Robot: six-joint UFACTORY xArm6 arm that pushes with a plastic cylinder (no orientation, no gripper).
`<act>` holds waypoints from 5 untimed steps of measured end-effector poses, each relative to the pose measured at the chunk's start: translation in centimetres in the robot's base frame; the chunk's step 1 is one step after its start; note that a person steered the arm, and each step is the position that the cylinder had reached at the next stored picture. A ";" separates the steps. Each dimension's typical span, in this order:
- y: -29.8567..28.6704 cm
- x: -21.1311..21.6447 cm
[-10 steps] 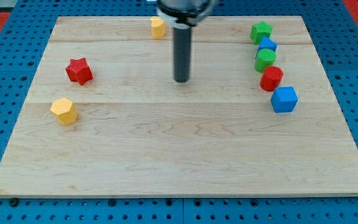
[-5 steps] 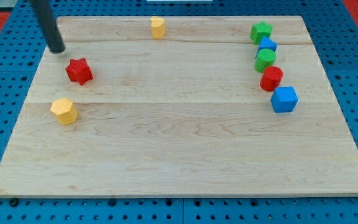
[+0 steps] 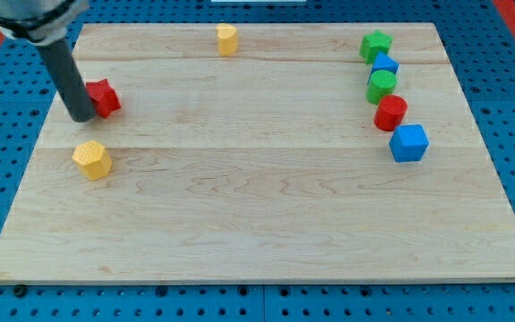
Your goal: Push the red star to the blue cube
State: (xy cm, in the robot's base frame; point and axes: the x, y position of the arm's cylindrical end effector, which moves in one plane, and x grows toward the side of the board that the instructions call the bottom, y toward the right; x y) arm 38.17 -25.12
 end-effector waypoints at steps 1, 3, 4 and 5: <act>-0.4 -1.7; -1.0 -5.0; 3.2 -1.5; 9.3 -0.6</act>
State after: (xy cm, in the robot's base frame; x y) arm 37.61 -15.83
